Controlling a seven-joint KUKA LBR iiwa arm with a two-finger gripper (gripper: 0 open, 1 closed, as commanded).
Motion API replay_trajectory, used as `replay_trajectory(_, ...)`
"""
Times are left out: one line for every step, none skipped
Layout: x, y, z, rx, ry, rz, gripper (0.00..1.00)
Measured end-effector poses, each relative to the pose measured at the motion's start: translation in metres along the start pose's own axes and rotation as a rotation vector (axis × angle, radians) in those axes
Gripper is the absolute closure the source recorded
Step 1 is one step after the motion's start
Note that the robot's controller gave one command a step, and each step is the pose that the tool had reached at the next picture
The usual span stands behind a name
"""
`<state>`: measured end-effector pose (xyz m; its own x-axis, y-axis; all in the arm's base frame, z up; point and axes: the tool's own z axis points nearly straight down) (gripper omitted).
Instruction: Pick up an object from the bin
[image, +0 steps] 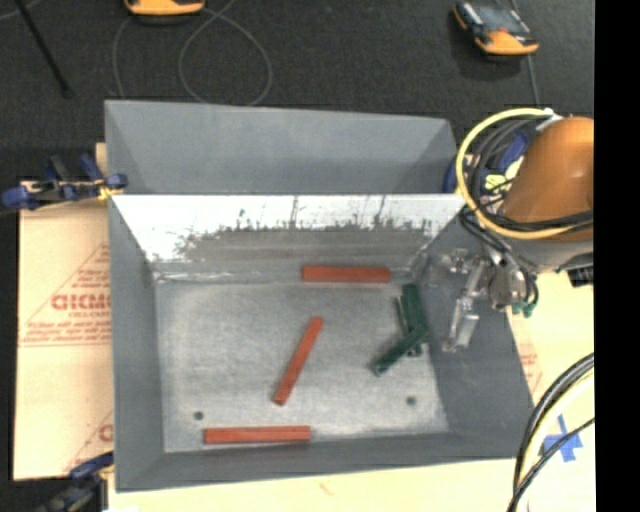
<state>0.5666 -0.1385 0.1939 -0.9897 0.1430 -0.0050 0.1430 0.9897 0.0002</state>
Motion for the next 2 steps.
replay_trajectory(0.0135, -0.0073, 0.1253, 0.002, -0.004, -0.084, 0.0)
replay_trajectory(0.0106, -0.0077, 0.1184, 0.003, -0.008, -0.085, 1.0)
